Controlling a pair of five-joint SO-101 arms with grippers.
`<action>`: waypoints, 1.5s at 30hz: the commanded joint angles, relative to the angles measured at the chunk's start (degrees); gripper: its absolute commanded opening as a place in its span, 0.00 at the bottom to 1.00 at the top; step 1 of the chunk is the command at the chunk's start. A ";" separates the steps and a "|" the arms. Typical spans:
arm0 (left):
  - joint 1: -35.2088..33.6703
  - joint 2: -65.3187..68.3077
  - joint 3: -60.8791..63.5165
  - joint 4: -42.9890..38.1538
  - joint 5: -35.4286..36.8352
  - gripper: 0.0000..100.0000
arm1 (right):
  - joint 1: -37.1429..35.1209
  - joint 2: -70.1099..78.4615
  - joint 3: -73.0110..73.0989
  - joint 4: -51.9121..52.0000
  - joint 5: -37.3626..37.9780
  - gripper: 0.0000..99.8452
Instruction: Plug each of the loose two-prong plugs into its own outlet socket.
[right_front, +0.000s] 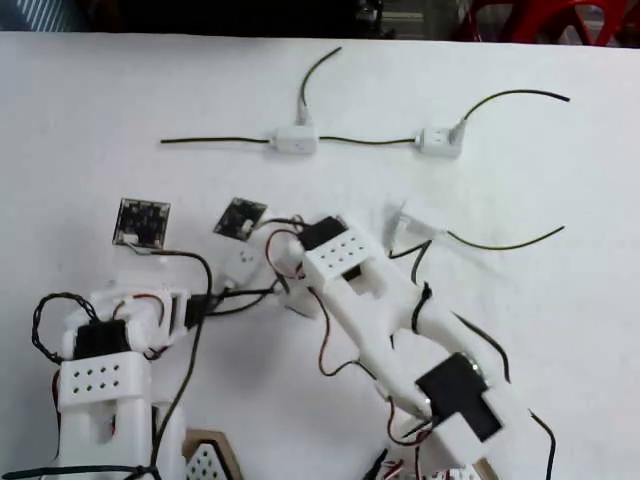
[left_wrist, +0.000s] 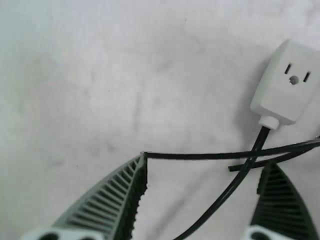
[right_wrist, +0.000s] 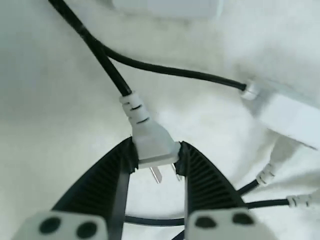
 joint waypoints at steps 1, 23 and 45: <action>-0.22 -1.01 -0.09 -1.23 -0.70 0.35 | 0.84 -6.64 -2.20 2.33 -10.02 0.02; -0.22 -1.01 -0.09 -1.23 -0.70 0.35 | -0.13 -5.32 -3.43 0.57 -9.32 0.16; -0.22 -1.01 -0.09 -1.23 -0.79 0.35 | 1.45 10.95 -4.75 -6.64 0.44 0.08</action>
